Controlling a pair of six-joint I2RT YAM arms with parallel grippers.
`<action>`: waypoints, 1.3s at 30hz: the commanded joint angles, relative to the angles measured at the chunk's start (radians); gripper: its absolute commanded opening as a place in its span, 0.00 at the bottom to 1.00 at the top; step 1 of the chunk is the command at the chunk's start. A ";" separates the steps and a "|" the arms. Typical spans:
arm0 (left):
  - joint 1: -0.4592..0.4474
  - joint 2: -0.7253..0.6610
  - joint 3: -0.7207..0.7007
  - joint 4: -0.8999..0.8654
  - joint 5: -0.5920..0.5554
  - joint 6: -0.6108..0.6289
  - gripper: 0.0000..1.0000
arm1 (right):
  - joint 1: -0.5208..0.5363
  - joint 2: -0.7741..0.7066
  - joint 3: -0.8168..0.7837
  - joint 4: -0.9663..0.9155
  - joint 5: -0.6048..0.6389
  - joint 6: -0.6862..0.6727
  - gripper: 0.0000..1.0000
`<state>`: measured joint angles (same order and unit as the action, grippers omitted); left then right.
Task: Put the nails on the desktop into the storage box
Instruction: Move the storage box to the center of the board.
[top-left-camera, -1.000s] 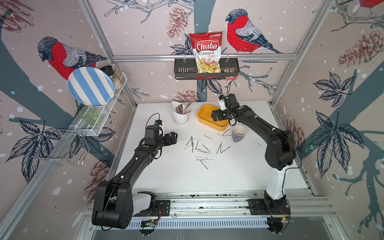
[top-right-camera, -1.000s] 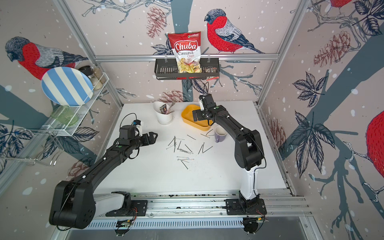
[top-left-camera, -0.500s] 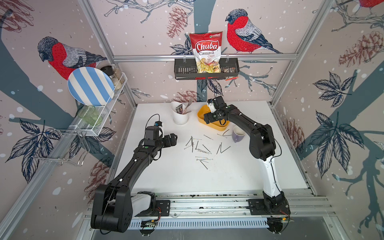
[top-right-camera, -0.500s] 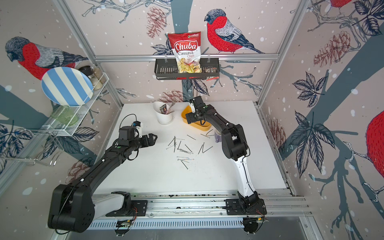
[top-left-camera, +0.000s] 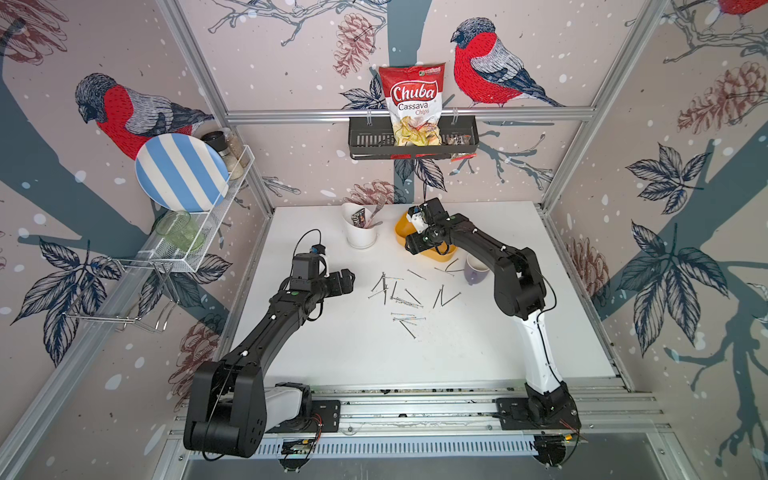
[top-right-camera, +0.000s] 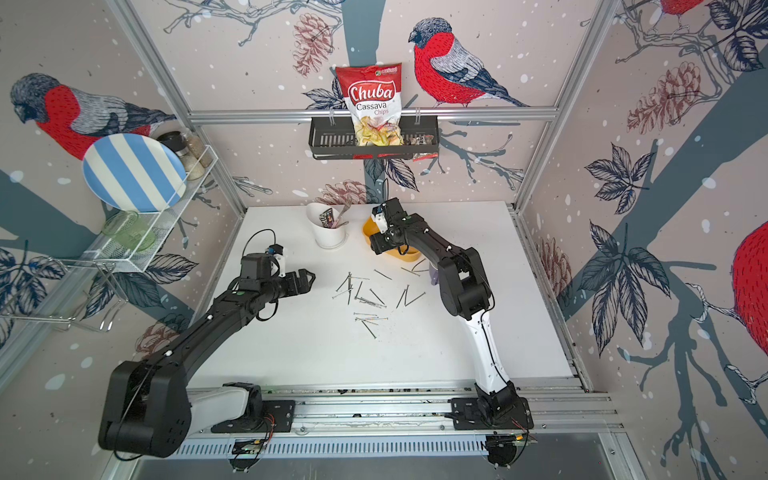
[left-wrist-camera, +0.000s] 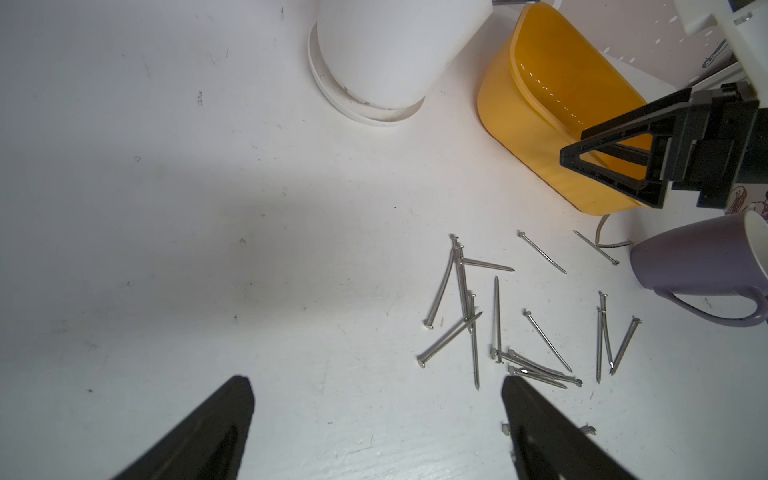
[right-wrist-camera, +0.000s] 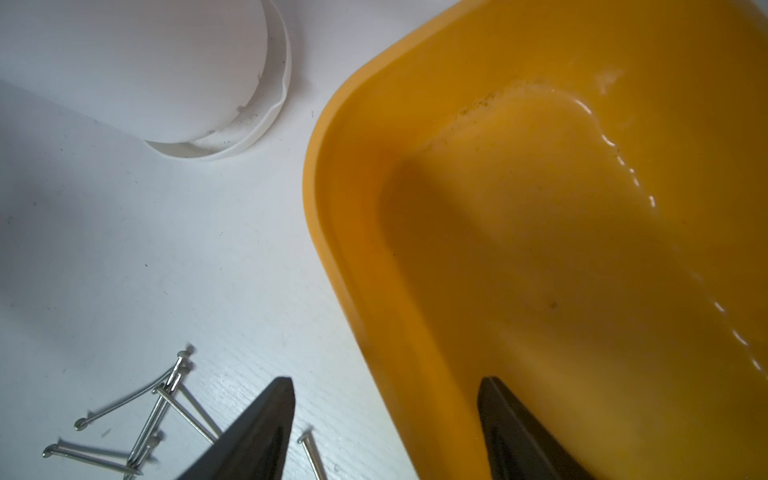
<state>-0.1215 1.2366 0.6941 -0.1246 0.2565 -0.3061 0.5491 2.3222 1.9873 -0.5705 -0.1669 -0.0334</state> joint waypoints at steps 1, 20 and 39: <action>0.000 0.011 0.002 -0.007 -0.010 0.009 0.95 | 0.006 0.008 -0.001 -0.006 0.025 -0.034 0.71; 0.000 0.044 -0.001 0.002 0.000 0.006 0.95 | 0.015 0.039 0.002 0.024 0.127 -0.099 0.28; 0.000 0.050 -0.006 0.008 0.009 -0.004 0.95 | 0.092 -0.131 -0.301 0.300 0.203 -0.489 0.00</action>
<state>-0.1215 1.2858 0.6899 -0.1238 0.2604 -0.3073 0.6270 2.2219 1.7256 -0.3691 -0.0006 -0.3912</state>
